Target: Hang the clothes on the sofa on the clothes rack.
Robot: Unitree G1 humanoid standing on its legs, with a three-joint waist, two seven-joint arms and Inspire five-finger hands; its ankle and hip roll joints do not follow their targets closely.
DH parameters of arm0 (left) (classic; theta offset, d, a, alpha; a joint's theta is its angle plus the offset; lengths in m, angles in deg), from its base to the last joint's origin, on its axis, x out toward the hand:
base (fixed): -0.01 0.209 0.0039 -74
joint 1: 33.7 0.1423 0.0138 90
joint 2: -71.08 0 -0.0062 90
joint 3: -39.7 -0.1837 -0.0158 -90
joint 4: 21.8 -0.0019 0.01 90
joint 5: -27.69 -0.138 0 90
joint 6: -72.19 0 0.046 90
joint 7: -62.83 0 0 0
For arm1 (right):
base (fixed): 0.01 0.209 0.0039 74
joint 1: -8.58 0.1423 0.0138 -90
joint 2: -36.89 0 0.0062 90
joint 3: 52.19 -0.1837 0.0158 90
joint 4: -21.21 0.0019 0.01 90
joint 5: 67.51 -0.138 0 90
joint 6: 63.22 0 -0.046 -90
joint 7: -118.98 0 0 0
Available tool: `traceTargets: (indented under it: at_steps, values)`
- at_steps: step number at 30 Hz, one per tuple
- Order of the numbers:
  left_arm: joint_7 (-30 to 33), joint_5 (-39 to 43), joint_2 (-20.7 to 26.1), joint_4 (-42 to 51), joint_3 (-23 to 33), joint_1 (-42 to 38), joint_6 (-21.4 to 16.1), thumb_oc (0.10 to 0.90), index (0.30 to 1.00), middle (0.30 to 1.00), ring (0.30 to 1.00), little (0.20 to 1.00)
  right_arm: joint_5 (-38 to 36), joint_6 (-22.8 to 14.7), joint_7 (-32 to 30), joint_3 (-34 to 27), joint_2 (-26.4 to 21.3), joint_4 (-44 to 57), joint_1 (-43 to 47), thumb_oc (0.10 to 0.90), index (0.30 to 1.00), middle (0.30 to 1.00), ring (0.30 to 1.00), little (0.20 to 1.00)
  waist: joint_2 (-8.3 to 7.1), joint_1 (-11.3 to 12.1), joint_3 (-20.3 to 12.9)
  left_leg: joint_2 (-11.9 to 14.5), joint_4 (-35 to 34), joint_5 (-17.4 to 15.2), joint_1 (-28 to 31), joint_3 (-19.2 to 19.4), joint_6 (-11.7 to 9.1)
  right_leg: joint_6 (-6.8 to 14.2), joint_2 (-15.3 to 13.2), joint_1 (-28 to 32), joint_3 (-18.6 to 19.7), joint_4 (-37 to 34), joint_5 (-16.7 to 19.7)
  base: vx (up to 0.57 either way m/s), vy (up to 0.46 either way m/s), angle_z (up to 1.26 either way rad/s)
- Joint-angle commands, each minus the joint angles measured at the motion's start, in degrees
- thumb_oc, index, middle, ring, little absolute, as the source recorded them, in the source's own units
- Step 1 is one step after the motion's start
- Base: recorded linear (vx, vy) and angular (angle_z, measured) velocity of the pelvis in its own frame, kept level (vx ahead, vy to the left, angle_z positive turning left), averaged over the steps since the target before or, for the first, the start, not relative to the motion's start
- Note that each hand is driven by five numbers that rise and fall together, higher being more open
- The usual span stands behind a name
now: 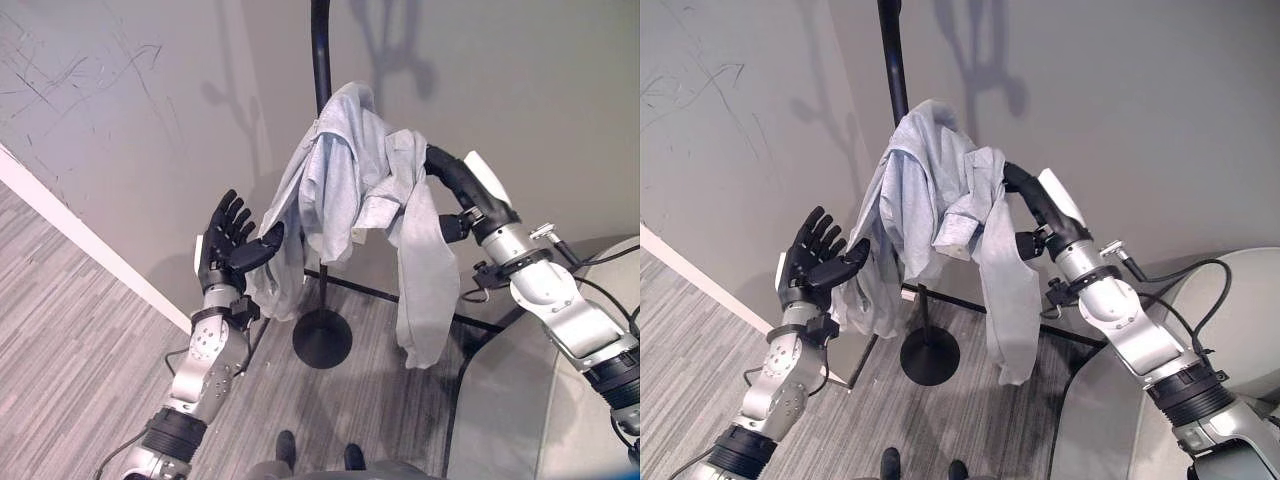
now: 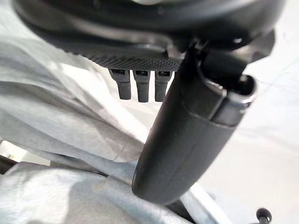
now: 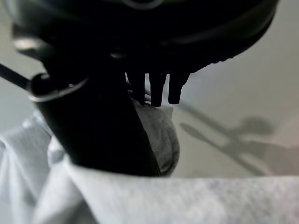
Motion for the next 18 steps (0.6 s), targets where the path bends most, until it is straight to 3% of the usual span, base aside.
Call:
traceTargets:
  at_steps: [1, 3, 4, 6, 7, 8, 10, 11, 12, 13, 14, 18]
  values:
    - [-2.89, 1.39, 4.06, 4.41, 1.8, -3.19, -3.91, 0.8, 0.9, 0.9, 0.9, 0.9, -13.13, -7.38, 1.9, -4.53, 2.38, 5.58, 1.42, 0.8, 0.9, 0.9, 0.9, 0.9, -3.12, 0.76, -5.5, 0.55, 0.23, -5.01, 2.79, 1.47, -0.28, 5.2, -3.89, 1.57, -2.32, 1.36, -1.68, 0.0, -0.001, -0.03]
    - [-3.37, 5.34, 4.81, 6.17, 2.67, -2.26, -3.5, 0.8, 0.9, 0.9, 0.9, 0.9, -28.33, -6.95, 5.72, -5.63, 6.14, 3.87, -1.25, 0.8, 0.9, 0.9, 0.9, 0.9, -3.14, 1.15, -5.6, 0.61, 0.23, -4.93, 2.92, 1.59, -0.39, 5.21, -3.82, 1.52, -2.6, 1.66, -1.77, -0.01, -0.009, -0.05]
    - [-3.53, 5.41, 5.27, 6.5, 3.2, -2.13, -3.49, 0.8, 0.9, 0.9, 0.9, 0.9, -28.3, -6.07, 5.7, -4.99, 5.97, 3.53, -1.6, 0.8, 0.9, 0.9, 0.9, 0.9, -3.25, 1.2, -5.58, 0.64, 0.23, -4.95, 3.0, 1.64, -0.45, 5.21, -3.86, 1.56, -2.64, 1.77, -1.8, -0.01, -0.016, -0.04]
    - [-4.83, 4.61, 6.38, 7.5, 4.86, -1.11, -3.8, 0.8, 0.9, 0.9, 0.9, 0.9, -19.22, -4.33, 5.15, -4.19, 1.31, 5.2, -1.77, 0.8, 0.9, 0.9, 0.9, 0.9, -3.35, 1.27, -5.57, 0.74, 0.23, -4.91, 3.06, 1.81, -0.54, 5.26, -3.9, 1.51, -2.87, 2.11, -1.93, 0.0, 0.0, 0.0]
    - [-4.84, 4.61, 6.35, 7.52, 4.89, -1.08, -3.79, 0.8, 0.9, 0.9, 0.9, 0.9, -19.17, -4.3, 5.1, -4.15, 1.31, 5.24, -1.76, 0.8, 0.9, 0.9, 0.9, 0.9, -3.33, 1.25, -5.53, 0.74, 0.23, -4.93, 3.13, 1.81, -0.54, 5.26, -3.9, 1.57, -2.86, 2.12, -1.96, 0.0, 0.0, 0.0]
    - [-7.66, 3.74, 8.01, 7.96, 6.76, 0.92, -3.16, 0.8, 0.9, 0.9, 0.9, 0.9, -1.3, -4.25, 5.27, -4.94, -4.75, 7.11, -0.87, 0.8, 0.9, 0.9, 0.9, 0.9, -3.26, 1.44, -5.48, 0.86, 0.23, -4.95, 3.27, 2.04, -0.55, 5.42, -3.97, 1.59, -3.14, 2.42, -2.08, 0.02, -0.014, -0.03]
    - [-12.6, -0.41, 11.65, 8.3, 9.32, 4.54, -2.16, 0.8, 0.9, 0.9, 0.9, 0.9, 13.27, -4.98, 6.16, -6.15, -10.12, 6.92, -0.12, 0.8, 0.9, 0.9, 0.9, 0.9, -2.99, 1.65, -5.43, 1.0, 0.23, -5.04, 3.47, 2.25, -0.53, 5.69, -4.01, 1.54, -3.39, 2.67, -2.2, 0.01, -0.005, -0.02]
    - [-12.64, -0.43, 11.64, 8.35, 9.37, 4.64, -2.14, 0.8, 0.9, 0.9, 0.9, 0.9, 13.38, -5.0, 6.12, -6.12, -10.07, 6.93, -0.16, 0.8, 0.9, 0.9, 0.9, 0.9, -3.0, 1.63, -5.44, 1.0, 0.23, -5.08, 3.52, 2.26, -0.52, 5.69, -4.01, 1.58, -3.38, 2.69, -2.25, 0.0, -0.004, -0.08]
    - [-18.61, -4.9, 17.72, 7.77, 10.46, 7.48, -1.93, 0.8, 0.9, 0.9, 0.9, 0.9, 23.16, -5.89, 5.98, -6.19, -12.89, 6.45, 1.14, 0.8, 0.9, 0.9, 0.9, 0.9, -2.54, 1.83, -5.38, 1.28, 0.23, -5.2, 3.6, 2.76, -0.54, 5.98, -4.12, 1.21, -3.33, 3.19, -2.22, 0.0, 0.003, -0.09]
    - [-18.72, -4.87, 17.79, 7.73, 10.56, 7.57, -1.99, 0.8, 0.9, 0.9, 0.9, 0.9, 23.29, -5.92, 5.91, -6.07, -12.76, 6.4, 1.2, 0.8, 0.9, 0.9, 0.9, 0.9, -2.61, 1.83, -5.4, 1.28, 0.23, -5.25, 3.65, 2.83, -0.54, 5.98, -4.12, 1.21, -3.26, 3.24, -2.27, 0.0, 0.004, -0.16]
    - [-22.14, -6.44, 23.85, 7.76, 12.45, 10.09, -2.61, 0.8, 0.9, 0.9, 0.9, 0.9, 24.17, -6.93, 7.08, -7.14, -12.45, 6.29, -0.17, 0.8, 0.9, 0.9, 0.9, 0.9, -2.09, 2.11, -5.33, 1.48, 0.23, -5.28, 3.72, 3.14, -0.54, 6.21, -4.33, 0.94, -3.59, 3.83, -2.3, 0.0, 0.005, -0.13]
    - [-23.21, -0.87, 23.99, 5.61, 12.48, 12.12, -1.69, 0.8, 0.9, 0.9, 0.9, 0.9, 17.76, -6.11, 6.95, -11.56, -7.91, 2.87, -5.32, 0.8, 0.9, 0.9, 0.9, 0.9, -1.93, 2.6, -5.22, 1.46, 0.23, -5.22, 3.83, 3.07, -0.37, 6.41, -4.65, 0.96, -4.42, 4.74, -2.55, 0.0, -0.002, -0.05]
